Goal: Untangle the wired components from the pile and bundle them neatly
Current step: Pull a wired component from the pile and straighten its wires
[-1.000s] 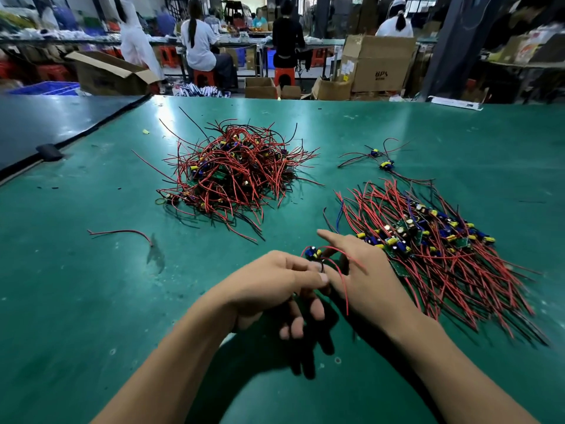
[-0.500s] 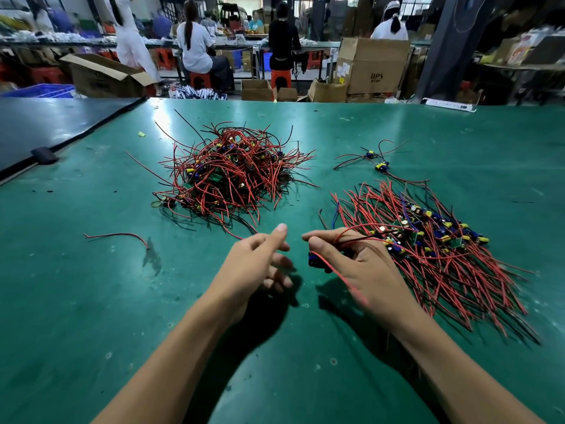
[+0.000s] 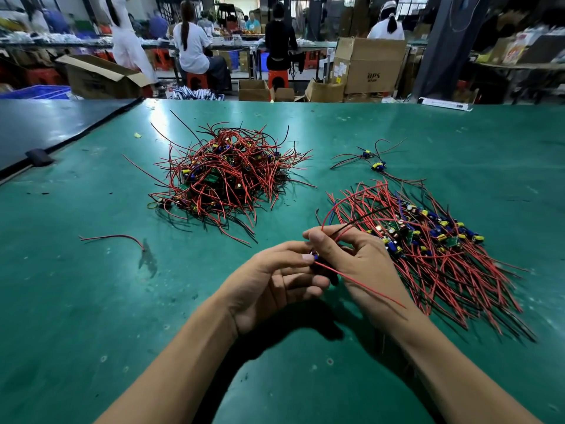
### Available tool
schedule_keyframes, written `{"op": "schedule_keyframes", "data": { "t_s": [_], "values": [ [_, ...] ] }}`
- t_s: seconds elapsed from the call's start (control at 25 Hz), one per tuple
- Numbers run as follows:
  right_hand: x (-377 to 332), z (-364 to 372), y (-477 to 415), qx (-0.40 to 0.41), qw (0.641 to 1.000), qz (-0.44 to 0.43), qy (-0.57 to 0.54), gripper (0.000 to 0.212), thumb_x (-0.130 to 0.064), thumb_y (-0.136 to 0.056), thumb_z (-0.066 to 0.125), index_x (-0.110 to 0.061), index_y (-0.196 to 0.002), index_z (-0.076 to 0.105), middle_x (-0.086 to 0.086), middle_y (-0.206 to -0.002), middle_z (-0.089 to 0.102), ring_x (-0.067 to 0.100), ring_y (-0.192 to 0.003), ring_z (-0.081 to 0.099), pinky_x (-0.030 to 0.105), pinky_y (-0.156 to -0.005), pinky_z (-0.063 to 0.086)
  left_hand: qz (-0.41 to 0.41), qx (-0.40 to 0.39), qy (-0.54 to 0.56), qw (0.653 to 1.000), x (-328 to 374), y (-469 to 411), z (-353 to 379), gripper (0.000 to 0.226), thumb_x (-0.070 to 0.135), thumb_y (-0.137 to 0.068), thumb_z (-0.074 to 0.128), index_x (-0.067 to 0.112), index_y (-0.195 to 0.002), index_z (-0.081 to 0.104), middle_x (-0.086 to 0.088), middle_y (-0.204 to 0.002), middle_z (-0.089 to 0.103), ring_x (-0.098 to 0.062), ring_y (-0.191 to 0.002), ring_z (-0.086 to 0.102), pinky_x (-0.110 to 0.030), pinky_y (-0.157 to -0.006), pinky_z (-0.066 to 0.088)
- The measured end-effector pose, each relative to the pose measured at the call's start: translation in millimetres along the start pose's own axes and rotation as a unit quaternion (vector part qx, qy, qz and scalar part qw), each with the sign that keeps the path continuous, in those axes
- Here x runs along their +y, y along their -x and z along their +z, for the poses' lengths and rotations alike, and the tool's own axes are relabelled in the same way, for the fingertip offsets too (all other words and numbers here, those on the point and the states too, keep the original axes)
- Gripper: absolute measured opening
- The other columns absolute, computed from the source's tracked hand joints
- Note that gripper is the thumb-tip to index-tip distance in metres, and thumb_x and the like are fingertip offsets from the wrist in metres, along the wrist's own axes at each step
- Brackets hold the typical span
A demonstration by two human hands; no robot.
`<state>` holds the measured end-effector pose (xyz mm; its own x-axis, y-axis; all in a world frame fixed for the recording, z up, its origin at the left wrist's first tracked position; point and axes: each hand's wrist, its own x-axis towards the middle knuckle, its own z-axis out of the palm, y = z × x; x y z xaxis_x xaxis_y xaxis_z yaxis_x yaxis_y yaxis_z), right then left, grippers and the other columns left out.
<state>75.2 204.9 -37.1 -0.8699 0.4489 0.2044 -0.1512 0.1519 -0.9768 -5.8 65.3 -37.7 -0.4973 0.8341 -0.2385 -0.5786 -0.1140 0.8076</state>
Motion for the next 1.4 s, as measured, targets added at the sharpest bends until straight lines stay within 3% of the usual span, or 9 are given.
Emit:
{"op": "schedule_keyframes", "data": {
  "t_s": [0.12,0.28,0.44,0.64,0.84,1.0,1.12,1.28,1.4],
  "values": [
    [-0.8,-8.3,-1.7,-0.009,0.999,0.001,-0.039,0.025,-0.035,-0.075,0.075,-0.015,-0.09,0.076,-0.01,-0.07,0.071,-0.001,-0.06,0.059,0.011,-0.059,0.045,-0.009,0.029,0.049,0.998,3.9,-0.8,-4.3,0.02,0.002,-0.07,0.064,0.008,-0.085,0.077,-0.017,-0.079,0.07,-0.022,-0.064,0.07,-0.026,-0.056,0.057],
    [1.0,-11.1,-3.5,-0.05,0.999,-0.014,-0.015,0.014,-0.018,-0.084,0.073,-0.01,-0.095,0.078,0.0,-0.101,0.075,0.0,-0.069,0.06,0.013,-0.062,0.044,-0.004,0.041,0.014,0.999,6.9,3.3,-3.2,0.017,0.008,-0.07,0.067,0.007,-0.084,0.077,-0.018,-0.083,0.071,-0.022,-0.065,0.07,-0.027,-0.057,0.058],
    [0.6,-12.0,-2.2,-0.071,0.997,-0.013,0.008,0.019,0.0,-0.087,0.071,-0.017,-0.085,0.078,-0.006,-0.085,0.074,0.002,-0.07,0.063,0.011,-0.063,0.045,0.002,0.048,-0.017,0.999,3.9,3.9,-2.6,0.026,0.004,-0.069,0.064,0.004,-0.096,0.068,-0.019,-0.082,0.07,-0.023,-0.065,0.07,-0.028,-0.058,0.058],
    [-0.2,-9.7,-2.7,-0.051,0.99,0.043,-0.122,0.008,-0.021,-0.076,0.075,-0.015,-0.081,0.075,0.002,-0.074,0.07,0.011,-0.064,0.059,0.02,-0.058,0.047,-0.013,0.051,0.051,0.997,5.4,4.5,-3.2,0.024,-0.001,-0.071,0.06,0.003,-0.094,0.064,-0.021,-0.085,0.069,-0.025,-0.066,0.07,-0.029,-0.057,0.058],
    [-2.5,-10.7,-0.6,-0.091,0.994,0.002,-0.058,0.01,-0.024,-0.078,0.077,-0.015,-0.084,0.077,0.003,-0.076,0.074,0.011,-0.068,0.068,0.019,-0.064,0.053,-0.037,0.077,0.037,0.996,7.1,3.5,-1.3,0.031,0.03,-0.074,0.073,0.008,-0.09,0.059,-0.014,-0.076,0.065,-0.021,-0.053,0.066,-0.026,-0.046,0.056],
    [1.3,-6.4,-3.7,-0.057,0.994,0.06,-0.076,0.014,-0.033,-0.071,0.078,-0.021,-0.078,0.079,-0.002,-0.073,0.071,0.01,-0.066,0.061,0.027,-0.066,0.053,0.014,0.047,0.005,0.999,1.8,1.3,-0.1,0.023,0.008,-0.067,0.073,0.012,-0.073,0.052,-0.015,-0.076,0.068,-0.026,-0.062,0.07,-0.031,-0.058,0.06],
    [3.9,-6.0,-5.5,-0.065,0.981,0.144,-0.11,0.029,-0.042,-0.063,0.078,-0.021,-0.083,0.081,0.003,-0.078,0.067,0.014,-0.07,0.055,0.029,-0.065,0.048,0.049,0.042,-0.034,0.997,0.0,-1.7,-2.2,0.024,0.002,-0.067,0.073,0.009,-0.082,0.055,-0.014,-0.078,0.069,-0.031,-0.069,0.072,-0.035,-0.068,0.06],
    [3.9,-5.5,-3.1,-0.097,0.985,0.126,-0.068,0.028,-0.044,-0.075,0.073,-0.025,-0.094,0.081,0.001,-0.098,0.077,0.015,-0.087,0.067,0.029,-0.079,0.054,0.046,0.023,-0.109,0.993,-6.2,-1.6,1.1,0.036,0.014,-0.068,0.075,0.001,-0.101,0.069,-0.012,-0.085,0.071,-0.028,-0.068,0.069,-0.041,-0.073,0.059],
    [7.1,-3.0,-3.5,-0.06,0.995,0.082,0.024,0.016,-0.035,-0.091,0.069,-0.029,-0.101,0.079,0.003,-0.098,0.077,0.014,-0.091,0.071,0.028,-0.085,0.056,0.046,0.047,-0.124,0.99,-7.2,-2.3,3.1,0.023,0.021,-0.07,0.073,0.007,-0.087,0.076,-0.014,-0.082,0.072,-0.024,-0.063,0.069,-0.036,-0.062,0.061]
  ]
}}
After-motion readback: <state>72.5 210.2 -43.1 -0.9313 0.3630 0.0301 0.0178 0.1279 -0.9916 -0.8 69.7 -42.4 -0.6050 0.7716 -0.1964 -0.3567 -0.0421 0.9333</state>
